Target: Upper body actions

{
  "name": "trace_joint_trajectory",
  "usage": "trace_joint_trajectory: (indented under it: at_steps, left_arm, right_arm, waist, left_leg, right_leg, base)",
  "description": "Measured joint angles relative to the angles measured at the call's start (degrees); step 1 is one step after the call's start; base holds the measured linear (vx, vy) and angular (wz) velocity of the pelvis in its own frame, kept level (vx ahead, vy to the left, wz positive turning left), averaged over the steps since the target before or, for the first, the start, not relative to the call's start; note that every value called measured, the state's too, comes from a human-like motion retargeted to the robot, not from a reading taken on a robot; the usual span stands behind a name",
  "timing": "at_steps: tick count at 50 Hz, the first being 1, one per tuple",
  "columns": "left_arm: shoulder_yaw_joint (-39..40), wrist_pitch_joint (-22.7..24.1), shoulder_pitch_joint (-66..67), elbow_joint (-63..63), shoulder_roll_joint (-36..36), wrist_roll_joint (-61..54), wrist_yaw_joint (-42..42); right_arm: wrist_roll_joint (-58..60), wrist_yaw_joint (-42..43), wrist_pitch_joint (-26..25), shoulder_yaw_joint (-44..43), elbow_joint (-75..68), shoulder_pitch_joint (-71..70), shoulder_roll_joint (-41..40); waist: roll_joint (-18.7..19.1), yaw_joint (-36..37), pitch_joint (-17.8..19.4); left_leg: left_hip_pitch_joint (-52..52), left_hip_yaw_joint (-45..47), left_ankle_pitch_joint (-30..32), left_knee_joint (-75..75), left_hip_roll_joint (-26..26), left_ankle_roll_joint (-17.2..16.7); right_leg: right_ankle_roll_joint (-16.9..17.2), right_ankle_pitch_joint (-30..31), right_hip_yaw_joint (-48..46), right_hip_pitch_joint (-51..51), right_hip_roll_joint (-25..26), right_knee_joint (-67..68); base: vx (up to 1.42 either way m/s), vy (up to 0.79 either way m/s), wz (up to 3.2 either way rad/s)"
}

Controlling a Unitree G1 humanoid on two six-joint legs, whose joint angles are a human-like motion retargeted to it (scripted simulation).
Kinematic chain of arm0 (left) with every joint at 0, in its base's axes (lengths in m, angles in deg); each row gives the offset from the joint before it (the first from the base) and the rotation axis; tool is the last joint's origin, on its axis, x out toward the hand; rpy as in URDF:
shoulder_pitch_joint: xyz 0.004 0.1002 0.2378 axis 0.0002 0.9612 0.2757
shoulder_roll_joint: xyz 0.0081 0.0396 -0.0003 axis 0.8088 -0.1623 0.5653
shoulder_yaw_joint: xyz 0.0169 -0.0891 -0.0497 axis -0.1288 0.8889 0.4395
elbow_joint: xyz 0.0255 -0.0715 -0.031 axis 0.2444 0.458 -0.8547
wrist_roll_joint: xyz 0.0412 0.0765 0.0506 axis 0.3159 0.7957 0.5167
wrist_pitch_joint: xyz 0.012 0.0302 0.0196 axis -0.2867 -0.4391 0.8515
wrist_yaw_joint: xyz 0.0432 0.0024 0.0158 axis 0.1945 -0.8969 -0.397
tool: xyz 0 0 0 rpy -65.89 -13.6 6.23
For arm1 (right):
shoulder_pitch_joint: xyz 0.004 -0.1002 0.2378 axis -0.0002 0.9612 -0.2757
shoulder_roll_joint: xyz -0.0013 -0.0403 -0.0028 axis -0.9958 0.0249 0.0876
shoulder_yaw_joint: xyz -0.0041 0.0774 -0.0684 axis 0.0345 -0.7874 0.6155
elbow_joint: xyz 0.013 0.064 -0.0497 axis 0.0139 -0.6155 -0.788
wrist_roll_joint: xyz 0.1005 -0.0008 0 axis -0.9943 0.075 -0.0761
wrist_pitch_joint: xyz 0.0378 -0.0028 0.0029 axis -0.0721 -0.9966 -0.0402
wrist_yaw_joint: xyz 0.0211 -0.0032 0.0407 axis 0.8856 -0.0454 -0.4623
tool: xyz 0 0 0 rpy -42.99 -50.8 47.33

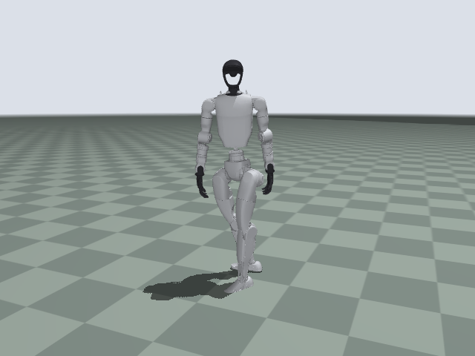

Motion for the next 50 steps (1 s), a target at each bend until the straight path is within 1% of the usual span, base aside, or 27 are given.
trace_joint_trajectory:
  at_steps: [5,11,12,13,15,16,17,18,19,20,22,25,30,35,38,42,50]
  left_arm:
    - [-0.54,-0.05,1.16,0.54,0.93,1.11,0.44]
    - [-0.57,0.14,2.62,0.26,1.34,1.87,0.87]
    - [-0.73,0.17,2.76,0.16,1.39,1.96,0.87]
    - [-0.88,0.14,2.90,0.06,1.44,2.12,0.81]
    - [-1.29,-0.05,3.03,-0.15,1.57,2.42,0.61]
    - [-1.74,-0.15,3.04,-0.37,1.76,2.69,0.43]
    - [-2.27,-0.26,2.97,-0.66,1.98,3.03,0.33]
    - [-2.98,-0.36,2.77,-1.10,2.26,3.49,0.39]
    - [-3.05,-0.30,2.68,-1.61,2.49,3.94,0.55]
    - [-2.81,-0.15,2.64,-2.15,2.70,4.38,0.76]
    - [-2.56,0.25,2.02,-2.84,3.25,5.31,0.59]
    - [-2.14,0.28,0.97,-3.38,3.83,5.73,-0.30]
    - [-0.86,0.42,-1.38,-3.77,3.81,4.18,0.20]
    - [-1.21,0.62,-4.56,-3.57,2.29,2.70,0.79]
    - [-1.80,1.59,-5.54,-3.42,0.71,3.00,1.47]
    - [-2.39,2.58,-5.11,-3.19,-0.77,4.01,1.25]
    - [-0.22,0.91,-3.19,1.83,-1.02,2.31,-1.11]
  right_arm:
    - [-0.36,-0.61,0.47,0.40,0.75,-0.31,0.71]
    - [-1.85,-1.39,-0.03,2.72,0.06,-2.19,0.58]
    - [-2.09,-1.96,-0.17,3.04,0.20,-2.39,0.46]
    - [-2.40,-2.63,-0.27,3.62,0.43,-2.52,0.33]
    - [-2.76,-3.20,-0.39,4.45,0.71,-2.62,0.16]
    - [-2.84,-3.15,-0.49,5.00,0.70,-2.61,0.06]
    - [-2.91,-3.03,-0.62,5.45,0.57,-2.66,-0.01]
    - [-2.95,-2.80,-0.78,5.67,0.20,-2.84,-0.03]
    - [-3.08,-2.53,-0.97,6.30,-0.28,-3.01,-0.16]
    - [-3.26,-2.24,-1.17,7.13,-0.82,-3.18,-0.34]
    - [-3.52,-1.76,-1.51,7.63,-2.13,-3.41,-0.50]
    - [-3.55,-0.66,-1.66,7.80,-3.99,-3.16,-0.74]
    - [-3.45,1.22,-1.90,7.28,-7.94,-2.60,-1.02]
    - [-3.02,2.05,-2.75,6.29,-11.52,-1.98,-0.47]
    - [-2.12,2.01,-3.73,5.26,-11.52,-0.72,-0.03]
    - [-1.44,1.88,-3.61,3.69,-11.45,-0.13,0.17]
    - [-1.28,0.21,-3.24,1.37,-7.79,-0.96,-0.41]
  waist:
    - [0.22,-6.59,-1.89]
    - [1.05,-16.21,-4.81]
    - [1.43,-16.85,-5.02]
    - [1.99,-16.00,-5.06]
    - [2.79,-14.40,-5.19]
    - [3.33,-14.97,-5.29]
    - [3.78,-17.87,-5.65]
    - [4.06,-25.44,-6.52]
    - [4.38,-28.25,-6.85]
    - [4.74,-28.68,-6.91]
    - [5.03,-29.96,-7.32]
    - [5.11,-30.63,-8.25]
    - [4.48,-32.06,-9.50]
    - [4.28,-32.87,-9.20]
    - [4.42,-32.89,-9.45]
    - [4.65,-32.80,-9.93]
    - [5.23,-34.64,-12.07]
  left_leg:
    - [1.93,6.55,-3.33,0.19,3.04,1.43]
    - [3.86,16.47,-6.62,-0.36,7.36,1.62]
    - [4.19,19.23,-6.99,-0.44,8.17,1.70]
    - [4.52,24.21,-7.19,-0.56,9.25,2.12]
    - [5.31,31.48,-7.58,-1.06,10.57,2.80]
    - [6.17,34.62,-7.99,-1.48,11.13,2.96]
    - [6.86,35.20,-8.68,-1.61,11.59,2.61]
    - [7.20,30.65,-9.91,-1.17,11.86,1.22]
    - [7.67,30.89,-10.45,-1.27,12.27,0.81]
    - [8.22,33.53,-10.63,-1.65,12.75,0.89]
    - [9.03,36.90,-11.41,-1.93,13.56,0.43]
    - [9.80,41.71,-12.18,-2.32,14.55,-0.17]
    - [10.14,45.63,-12.43,-2.81,15.25,-0.97]
    - [10.38,45.56,-12.18,-2.78,15.40,-1.28]
    - [10.18,44.71,-11.99,-2.72,15.25,-1.35]
    - [9.60,43.61,-11.75,-2.62,15.00,-1.44]
    - [6.58,40.58,-11.33,-1.75,14.54,-1.79]
  right_leg:
    - [-1.83,1.52,7.68,-2.84,-1.37,-0.17]
    - [-3.69,3.63,18.86,-8.27,-2.43,0.47]
    - [-4.04,4.00,21.90,-9.31,-2.36,0.65]
    - [-4.65,4.55,27.21,-10.80,-2.09,0.90]
    - [-5.53,5.38,34.91,-13.14,-1.47,1.37]
    - [-5.95,5.93,38.24,-14.24,-0.97,1.64]
    - [-6.08,6.29,39.00,-14.96,-0.85,1.87]
    - [-5.63,6.24,34.62,-14.90,-1.46,2.02]
    - [-5.76,6.63,34.91,-15.56,-1.35,2.13]
    - [-6.18,7.24,37.54,-16.58,-0.87,2.23]
    - [-6.22,8.43,38.69,-18.00,-0.62,2.22]
    - [-5.31,10.18,39.22,-19.52,-0.55,1.76]
    - [-5.20,10.98,42.24,-21.86,0.00,1.70]
    - [-6.08,10.75,45.43,-22.28,0.51,1.64]
    - [-6.49,10.60,46.00,-22.21,0.54,1.44]
    - [-6.87,10.34,46.24,-22.41,0.36,1.48]
    - [-7.13,10.11,44.35,-23.62,-0.55,1.22]
  base:
    - [0.21,-0.19,-1.90]
    - [0.15,-0.28,-1.97]
    - [0.11,-0.27,-2.88]
    - [0.12,-0.28,-3.52]
    - [0.13,-0.32,-3.40]
    - [0.12,-0.32,-2.18]
    - [0.06,-0.29,0.08]
    - [-0.01,-0.31,0.92]
    - [-0.09,-0.35,0.34]
    - [-0.16,-0.39,-1.41]
    - [-0.19,-0.34,-1.69]
    - [-0.16,-0.24,-1.41]
    - [-0.19,-0.20,-0.70]
    - [-0.14,-0.05,0.01]
    - [-0.04,0.01,0.24]
    - [-0.03,0.03,0.24]
    - [-0.04,0.02,0.32]
